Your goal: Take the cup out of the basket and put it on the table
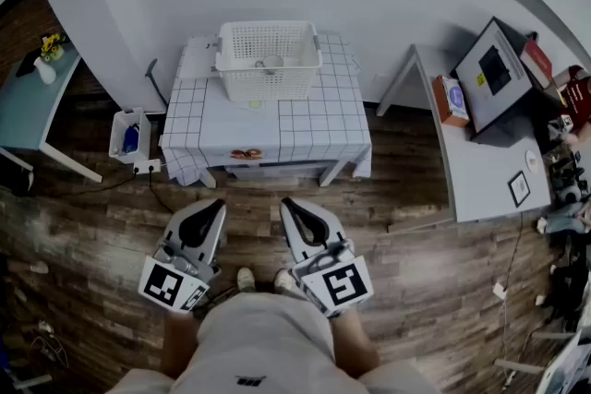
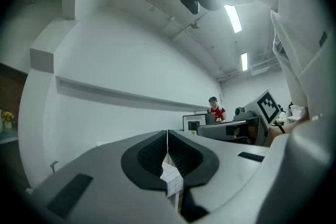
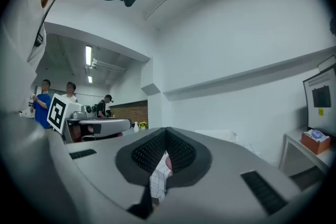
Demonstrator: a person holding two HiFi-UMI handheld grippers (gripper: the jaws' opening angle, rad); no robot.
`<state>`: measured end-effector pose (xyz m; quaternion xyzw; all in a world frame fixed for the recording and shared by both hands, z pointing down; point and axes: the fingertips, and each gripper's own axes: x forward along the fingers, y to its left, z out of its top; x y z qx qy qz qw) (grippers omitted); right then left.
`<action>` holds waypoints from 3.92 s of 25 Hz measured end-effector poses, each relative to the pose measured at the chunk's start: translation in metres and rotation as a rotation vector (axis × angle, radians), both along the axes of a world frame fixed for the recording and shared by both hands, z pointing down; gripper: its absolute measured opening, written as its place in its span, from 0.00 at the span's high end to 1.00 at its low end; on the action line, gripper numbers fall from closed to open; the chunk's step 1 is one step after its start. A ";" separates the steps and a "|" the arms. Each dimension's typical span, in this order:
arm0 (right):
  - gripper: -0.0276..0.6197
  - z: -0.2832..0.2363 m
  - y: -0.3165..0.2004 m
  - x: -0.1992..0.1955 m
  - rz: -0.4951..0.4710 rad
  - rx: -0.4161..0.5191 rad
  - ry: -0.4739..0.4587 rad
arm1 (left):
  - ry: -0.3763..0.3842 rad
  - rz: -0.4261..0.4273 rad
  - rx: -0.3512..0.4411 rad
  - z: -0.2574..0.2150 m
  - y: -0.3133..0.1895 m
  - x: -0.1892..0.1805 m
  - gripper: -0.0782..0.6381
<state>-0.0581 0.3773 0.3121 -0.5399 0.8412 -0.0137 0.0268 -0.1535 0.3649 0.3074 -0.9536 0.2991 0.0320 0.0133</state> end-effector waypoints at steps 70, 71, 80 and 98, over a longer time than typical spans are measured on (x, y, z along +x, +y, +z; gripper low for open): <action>0.93 0.032 -0.319 0.093 -0.035 -0.029 0.029 | -0.079 0.008 -0.092 0.039 -0.315 0.089 0.87; 0.93 0.032 -0.323 0.094 -0.035 -0.031 0.028 | -0.080 0.006 -0.099 0.040 -0.319 0.090 0.87; 0.93 0.041 -0.375 0.096 -0.020 -0.043 0.060 | -0.089 0.026 -0.099 0.048 -0.371 0.092 0.87; 0.93 0.079 -0.473 0.078 0.071 -0.213 0.312 | -0.070 0.189 -0.164 0.073 -0.472 0.085 0.87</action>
